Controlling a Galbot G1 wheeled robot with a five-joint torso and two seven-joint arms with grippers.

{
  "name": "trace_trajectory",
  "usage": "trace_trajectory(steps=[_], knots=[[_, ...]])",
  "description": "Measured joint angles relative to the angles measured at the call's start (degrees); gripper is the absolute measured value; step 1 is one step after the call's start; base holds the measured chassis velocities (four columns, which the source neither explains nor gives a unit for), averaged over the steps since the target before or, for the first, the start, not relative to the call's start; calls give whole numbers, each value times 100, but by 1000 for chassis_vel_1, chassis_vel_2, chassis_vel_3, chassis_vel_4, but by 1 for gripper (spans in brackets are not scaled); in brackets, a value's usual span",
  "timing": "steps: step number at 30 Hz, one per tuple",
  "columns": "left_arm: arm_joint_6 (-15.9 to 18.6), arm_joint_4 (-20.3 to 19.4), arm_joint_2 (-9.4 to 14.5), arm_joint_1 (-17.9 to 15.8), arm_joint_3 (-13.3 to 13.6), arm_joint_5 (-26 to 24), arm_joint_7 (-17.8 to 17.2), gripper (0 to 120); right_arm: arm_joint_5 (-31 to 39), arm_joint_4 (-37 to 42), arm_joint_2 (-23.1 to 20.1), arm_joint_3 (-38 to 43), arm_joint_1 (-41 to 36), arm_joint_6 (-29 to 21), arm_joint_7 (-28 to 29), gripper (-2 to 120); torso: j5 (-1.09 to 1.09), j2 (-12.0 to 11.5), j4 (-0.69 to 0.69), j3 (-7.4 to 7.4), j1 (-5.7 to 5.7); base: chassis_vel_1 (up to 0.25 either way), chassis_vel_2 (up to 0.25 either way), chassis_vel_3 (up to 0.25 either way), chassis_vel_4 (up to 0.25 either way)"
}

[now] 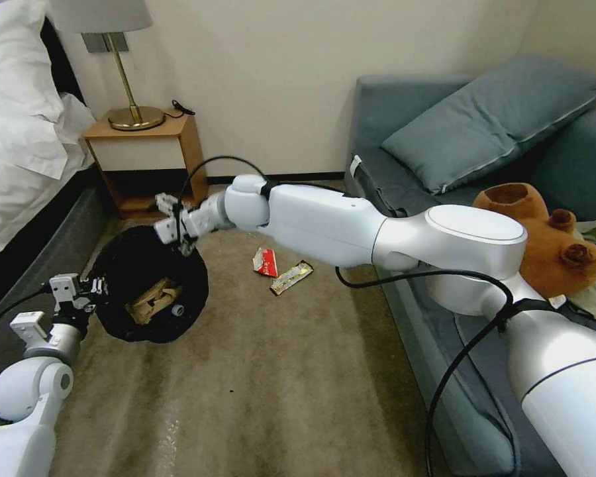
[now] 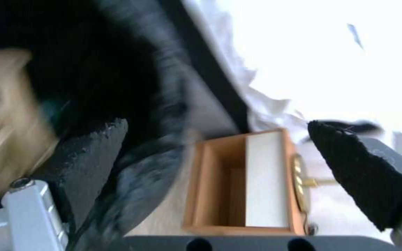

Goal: Pick up the trash bin, then pick up the garbage on the floor and place it into the trash bin.

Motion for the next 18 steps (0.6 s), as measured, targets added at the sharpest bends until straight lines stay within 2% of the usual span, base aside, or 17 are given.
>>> trace_trajectory(steps=[1,3,4,6,7,8,9,10,12,13,15,16,18], knots=[[0,0,0,0,0,0,0,5,0,0,0,0,0,0,0,100,0,0,0,0,0,0,0,0,0],[-49,49,41,14,-103,-131,-72,5,1078,413,-2,89,-69,-669,924,100,0,0,2,0,0,0,0,0,0],[-49,49,41,14,-103,-131,-72,5,1078,413,-2,89,-69,-669,924,100,0,0,2,0,0,0,0,0,0],[-83,97,114,27,-226,-266,-103,5,2475,1152,-160,368,-271,-1720,2422,100,-1,0,6,0,0,0,0,0,0],[-83,97,114,27,-226,-266,-103,5,2475,1152,-160,368,-271,-1720,2422,100,-1,0,6,0,0,0,0,0,0],[-88,109,137,22,-261,-294,-120,5,2853,1337,-226,477,-347,-2040,2852,100,-1,0,5,0,0,0,0,0,0],[-90,124,172,-2,-313,-340,-145,5,3372,1607,-311,671,-500,-2472,3513,100,0,0,1,0,0,0,0,0,0],[-90,124,172,-2,-313,-340,-145,5,3372,1607,-311,671,-500,-2472,3513,100,0,0,1,0,0,0,0,0,0],[-91,139,234,-67,-403,-424,-190,5,4028,1913,-422,989,-806,-2909,4532,100,1,0,-1,0,0,0,0,0,0],[-91,139,234,-67,-403,-424,-190,5,4028,1913,-422,989,-806,-2909,4532,100,1,0,-1,0,0,0,0,0,0],[-66,142,329,-142,-514,-529,-223,5,4641,2251,-590,1412,-1378,-3260,5742,100,0,0,2,0,0,0,0,0,0],[-66,142,329,-142,-514,-529,-223,5,4641,2251,-590,1412,-1378,-3260,5742,100,0,0,2,0,0,0,0,0,0],[-36,139,396,-173,-575,-610,-281,5,4782,2439,-793,1568,-1713,-3325,6178,100,2,0,2,0,0,0,0,0,0]])
